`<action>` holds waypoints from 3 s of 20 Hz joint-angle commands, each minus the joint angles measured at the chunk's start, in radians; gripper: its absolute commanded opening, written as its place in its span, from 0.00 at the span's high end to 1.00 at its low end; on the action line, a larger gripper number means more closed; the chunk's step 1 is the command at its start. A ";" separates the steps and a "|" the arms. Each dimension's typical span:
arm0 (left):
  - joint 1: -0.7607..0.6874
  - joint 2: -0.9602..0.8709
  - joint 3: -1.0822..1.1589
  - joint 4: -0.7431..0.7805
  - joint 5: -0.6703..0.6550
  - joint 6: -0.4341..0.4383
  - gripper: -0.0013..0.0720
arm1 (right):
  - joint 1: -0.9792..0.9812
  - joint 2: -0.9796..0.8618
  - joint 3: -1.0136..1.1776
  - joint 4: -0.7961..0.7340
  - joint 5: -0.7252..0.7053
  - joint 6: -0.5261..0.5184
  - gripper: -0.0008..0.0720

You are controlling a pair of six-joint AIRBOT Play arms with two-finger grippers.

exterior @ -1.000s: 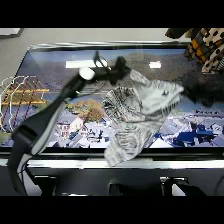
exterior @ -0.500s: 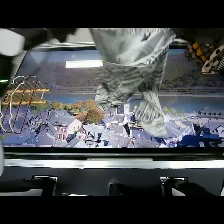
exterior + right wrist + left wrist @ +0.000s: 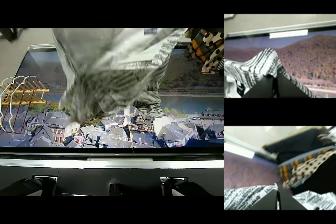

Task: Fold the clothes and pants, and hang the long-sleeved shirts on hangers.

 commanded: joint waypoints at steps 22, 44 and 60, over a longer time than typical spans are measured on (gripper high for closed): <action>-0.194 0.055 -1.090 -0.013 0.351 -0.209 0.92 | 0.143 -0.035 -0.929 -0.028 -0.140 0.141 0.94; -0.358 -0.253 -0.807 0.146 0.025 0.674 0.28 | 0.143 -0.037 -0.929 -0.030 -0.128 0.216 0.94; -0.340 -0.283 -0.808 0.174 -0.055 0.576 0.56 | 0.143 -0.036 -0.929 -0.029 -0.110 0.246 0.93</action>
